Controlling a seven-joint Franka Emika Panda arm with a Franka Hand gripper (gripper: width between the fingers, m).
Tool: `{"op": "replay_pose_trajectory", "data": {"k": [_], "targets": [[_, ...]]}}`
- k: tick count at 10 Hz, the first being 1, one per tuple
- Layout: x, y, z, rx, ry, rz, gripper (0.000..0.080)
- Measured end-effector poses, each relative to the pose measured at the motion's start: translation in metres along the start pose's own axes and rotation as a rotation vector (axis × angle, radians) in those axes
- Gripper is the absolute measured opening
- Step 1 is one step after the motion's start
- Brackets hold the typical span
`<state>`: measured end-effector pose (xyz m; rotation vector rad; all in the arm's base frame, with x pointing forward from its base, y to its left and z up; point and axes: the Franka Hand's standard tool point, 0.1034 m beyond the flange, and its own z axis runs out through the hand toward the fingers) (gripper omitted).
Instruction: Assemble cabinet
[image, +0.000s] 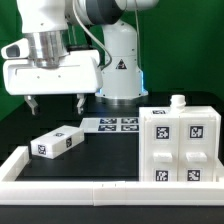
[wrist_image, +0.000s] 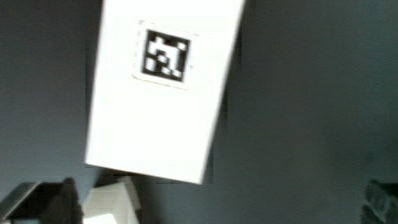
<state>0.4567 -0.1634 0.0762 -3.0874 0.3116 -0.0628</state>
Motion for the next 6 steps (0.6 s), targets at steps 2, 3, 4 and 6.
{"op": "replay_pose_trajectory", "data": {"k": [2, 3, 4, 6], "targets": [[0.000, -0.004, 0.000, 0.004, -0.008, -0.005, 0.0797], [0.000, -0.004, 0.000, 0.004, -0.009, -0.006, 0.0797], [-0.001, -0.004, 0.003, 0.004, -0.015, 0.016, 0.0797], [-0.008, -0.004, 0.017, 0.004, -0.044, 0.067, 0.0797]]}}
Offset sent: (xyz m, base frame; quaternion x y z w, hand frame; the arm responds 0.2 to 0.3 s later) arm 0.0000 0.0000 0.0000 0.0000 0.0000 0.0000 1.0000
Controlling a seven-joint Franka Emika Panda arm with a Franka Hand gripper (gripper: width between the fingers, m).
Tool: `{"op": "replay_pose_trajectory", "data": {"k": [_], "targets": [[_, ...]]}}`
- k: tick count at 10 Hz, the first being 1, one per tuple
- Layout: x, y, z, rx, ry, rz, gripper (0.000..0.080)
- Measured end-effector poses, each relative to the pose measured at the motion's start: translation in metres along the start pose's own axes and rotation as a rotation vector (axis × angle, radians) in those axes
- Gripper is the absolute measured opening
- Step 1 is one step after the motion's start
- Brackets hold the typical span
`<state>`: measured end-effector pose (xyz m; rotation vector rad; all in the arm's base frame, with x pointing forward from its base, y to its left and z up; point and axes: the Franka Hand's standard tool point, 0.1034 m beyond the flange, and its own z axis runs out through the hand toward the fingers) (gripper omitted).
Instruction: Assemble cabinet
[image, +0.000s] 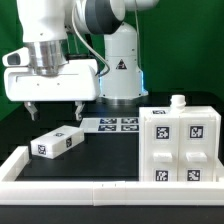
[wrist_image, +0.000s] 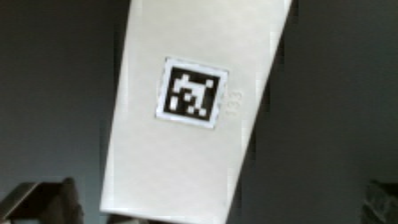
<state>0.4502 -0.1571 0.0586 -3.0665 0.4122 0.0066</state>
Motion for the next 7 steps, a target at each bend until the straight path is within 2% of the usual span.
{"op": "replay_pose_trajectory", "data": {"k": [2, 4, 7], "targets": [[-0.005, -0.004, 0.013, -0.004, -0.019, 0.006, 0.0797], [-0.009, 0.002, 0.031, -0.017, -0.014, -0.020, 0.0797], [-0.011, 0.006, 0.039, -0.023, -0.015, -0.040, 0.0797]]}}
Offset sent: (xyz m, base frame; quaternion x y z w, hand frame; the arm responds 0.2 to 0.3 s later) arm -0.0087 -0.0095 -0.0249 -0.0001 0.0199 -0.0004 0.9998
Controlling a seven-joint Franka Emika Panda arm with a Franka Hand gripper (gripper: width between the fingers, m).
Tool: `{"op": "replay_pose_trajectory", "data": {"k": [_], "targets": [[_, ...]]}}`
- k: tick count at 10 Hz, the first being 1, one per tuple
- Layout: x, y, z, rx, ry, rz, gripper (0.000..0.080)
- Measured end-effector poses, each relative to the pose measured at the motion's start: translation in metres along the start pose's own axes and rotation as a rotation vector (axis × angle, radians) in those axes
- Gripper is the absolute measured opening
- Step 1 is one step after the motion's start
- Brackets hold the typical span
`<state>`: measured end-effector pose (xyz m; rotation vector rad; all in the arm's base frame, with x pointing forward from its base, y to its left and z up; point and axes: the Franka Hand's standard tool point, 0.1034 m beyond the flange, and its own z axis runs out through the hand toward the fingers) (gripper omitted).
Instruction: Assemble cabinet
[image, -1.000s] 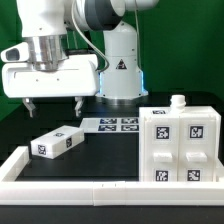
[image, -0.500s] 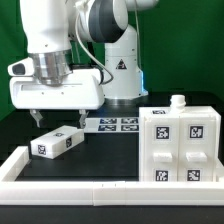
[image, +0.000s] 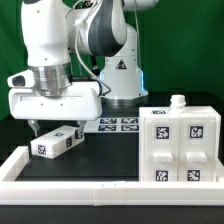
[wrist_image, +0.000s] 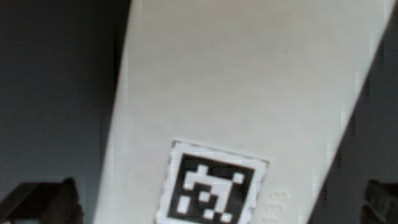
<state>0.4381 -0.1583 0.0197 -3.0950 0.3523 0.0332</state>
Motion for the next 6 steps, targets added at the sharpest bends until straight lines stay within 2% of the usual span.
{"op": "replay_pose_trajectory", "data": {"k": [3, 5, 6], "targets": [[-0.0010, -0.0012, 0.0112, -0.021, 0.037, -0.014, 0.0797], [-0.0020, -0.0007, 0.0133, -0.028, 0.048, -0.033, 0.0541], [-0.0020, -0.0013, 0.0135, -0.028, 0.048, -0.036, 0.0541]]}}
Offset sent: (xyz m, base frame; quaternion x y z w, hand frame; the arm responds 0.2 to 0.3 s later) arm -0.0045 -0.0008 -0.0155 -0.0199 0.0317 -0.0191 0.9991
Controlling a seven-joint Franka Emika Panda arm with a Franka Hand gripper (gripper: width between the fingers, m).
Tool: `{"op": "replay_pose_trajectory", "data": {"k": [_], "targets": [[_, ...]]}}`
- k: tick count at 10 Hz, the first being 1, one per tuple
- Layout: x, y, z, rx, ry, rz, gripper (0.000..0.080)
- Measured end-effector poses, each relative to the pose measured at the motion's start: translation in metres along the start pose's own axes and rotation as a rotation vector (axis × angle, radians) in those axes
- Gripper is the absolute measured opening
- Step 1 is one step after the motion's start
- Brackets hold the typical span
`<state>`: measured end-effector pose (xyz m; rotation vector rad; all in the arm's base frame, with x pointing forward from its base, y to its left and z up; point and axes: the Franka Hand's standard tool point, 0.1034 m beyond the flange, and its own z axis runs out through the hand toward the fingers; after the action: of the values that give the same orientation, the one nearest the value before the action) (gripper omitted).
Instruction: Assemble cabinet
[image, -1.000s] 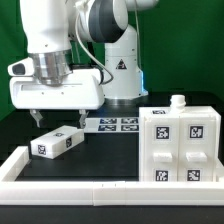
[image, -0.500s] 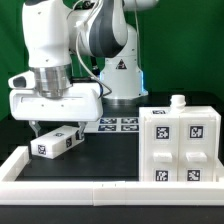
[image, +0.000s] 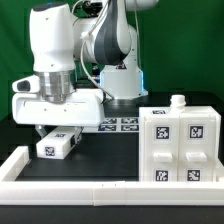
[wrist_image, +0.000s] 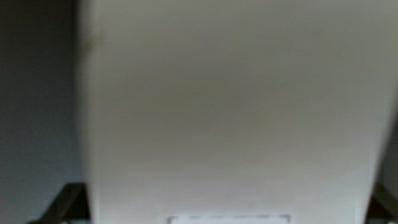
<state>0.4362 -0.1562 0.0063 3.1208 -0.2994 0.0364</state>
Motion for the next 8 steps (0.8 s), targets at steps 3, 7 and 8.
{"op": "replay_pose_trajectory", "data": {"k": [3, 7, 8], "targets": [[0.003, -0.003, -0.002, -0.019, 0.045, -0.104, 0.0544], [0.015, -0.055, -0.047, 0.022, 0.023, -0.211, 0.0544], [0.019, -0.069, -0.063, 0.035, 0.022, -0.218, 0.0544]]}}
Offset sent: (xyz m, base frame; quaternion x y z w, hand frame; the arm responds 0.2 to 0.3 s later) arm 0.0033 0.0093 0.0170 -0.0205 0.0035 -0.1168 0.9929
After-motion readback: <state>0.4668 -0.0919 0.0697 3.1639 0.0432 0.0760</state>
